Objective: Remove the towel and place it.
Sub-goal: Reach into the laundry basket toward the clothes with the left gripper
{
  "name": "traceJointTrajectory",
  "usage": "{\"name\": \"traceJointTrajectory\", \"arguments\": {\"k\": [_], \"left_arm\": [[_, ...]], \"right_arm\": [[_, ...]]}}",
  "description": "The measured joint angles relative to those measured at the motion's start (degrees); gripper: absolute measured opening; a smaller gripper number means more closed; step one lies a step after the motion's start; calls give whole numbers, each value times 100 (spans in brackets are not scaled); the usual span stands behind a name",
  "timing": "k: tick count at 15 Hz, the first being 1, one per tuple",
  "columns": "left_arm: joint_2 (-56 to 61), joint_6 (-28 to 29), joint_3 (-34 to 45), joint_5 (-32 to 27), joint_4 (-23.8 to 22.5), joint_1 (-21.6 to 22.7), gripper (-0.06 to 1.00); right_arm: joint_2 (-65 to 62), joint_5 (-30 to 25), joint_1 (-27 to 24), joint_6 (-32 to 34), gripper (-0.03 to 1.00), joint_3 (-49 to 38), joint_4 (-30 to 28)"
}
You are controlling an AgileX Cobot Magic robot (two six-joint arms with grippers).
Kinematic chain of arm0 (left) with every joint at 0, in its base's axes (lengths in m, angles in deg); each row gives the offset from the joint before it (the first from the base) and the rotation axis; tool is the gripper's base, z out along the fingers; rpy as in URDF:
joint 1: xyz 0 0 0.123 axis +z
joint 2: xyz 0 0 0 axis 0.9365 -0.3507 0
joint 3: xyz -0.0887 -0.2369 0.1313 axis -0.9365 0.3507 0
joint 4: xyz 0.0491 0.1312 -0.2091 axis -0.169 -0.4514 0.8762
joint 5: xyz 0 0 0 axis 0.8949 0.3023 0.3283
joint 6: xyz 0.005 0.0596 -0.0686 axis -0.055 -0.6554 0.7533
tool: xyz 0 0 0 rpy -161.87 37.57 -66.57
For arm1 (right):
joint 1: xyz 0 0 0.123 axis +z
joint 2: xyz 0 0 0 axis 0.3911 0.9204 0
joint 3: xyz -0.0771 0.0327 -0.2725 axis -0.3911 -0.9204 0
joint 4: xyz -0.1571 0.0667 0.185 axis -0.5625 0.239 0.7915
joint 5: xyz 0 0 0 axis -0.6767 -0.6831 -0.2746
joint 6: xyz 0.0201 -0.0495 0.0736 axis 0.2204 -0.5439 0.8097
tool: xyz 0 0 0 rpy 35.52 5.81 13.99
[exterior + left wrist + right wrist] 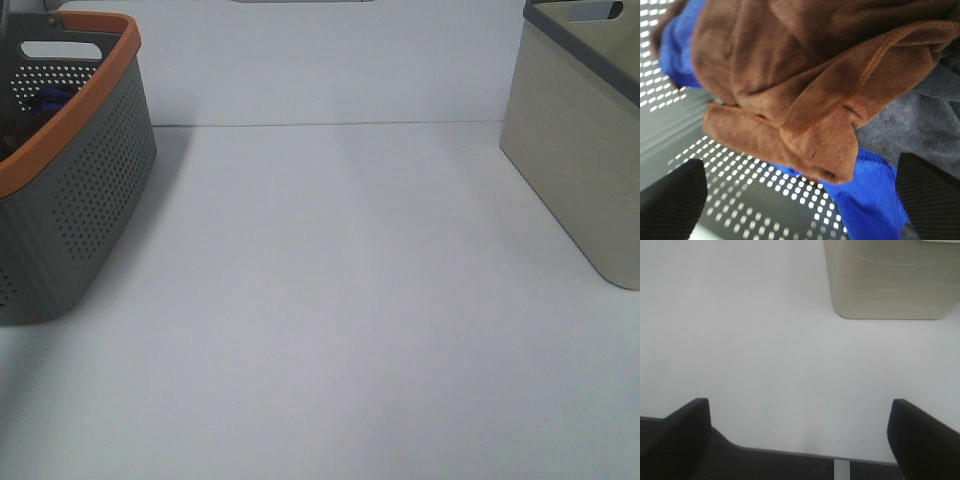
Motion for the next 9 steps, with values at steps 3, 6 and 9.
{"name": "traceJointTrajectory", "arguments": {"k": [3,6,9], "left_arm": [[-395,-344,0,143,-6,-29,95],[-567,-435,0,407,-23,-29,92],[-722,-596,0,384,-23,-29,91]], "right_arm": [[0,0,0,0,84,0,0],[0,0,0,0,84,0,0],[0,0,0,0,84,0,0]]}}
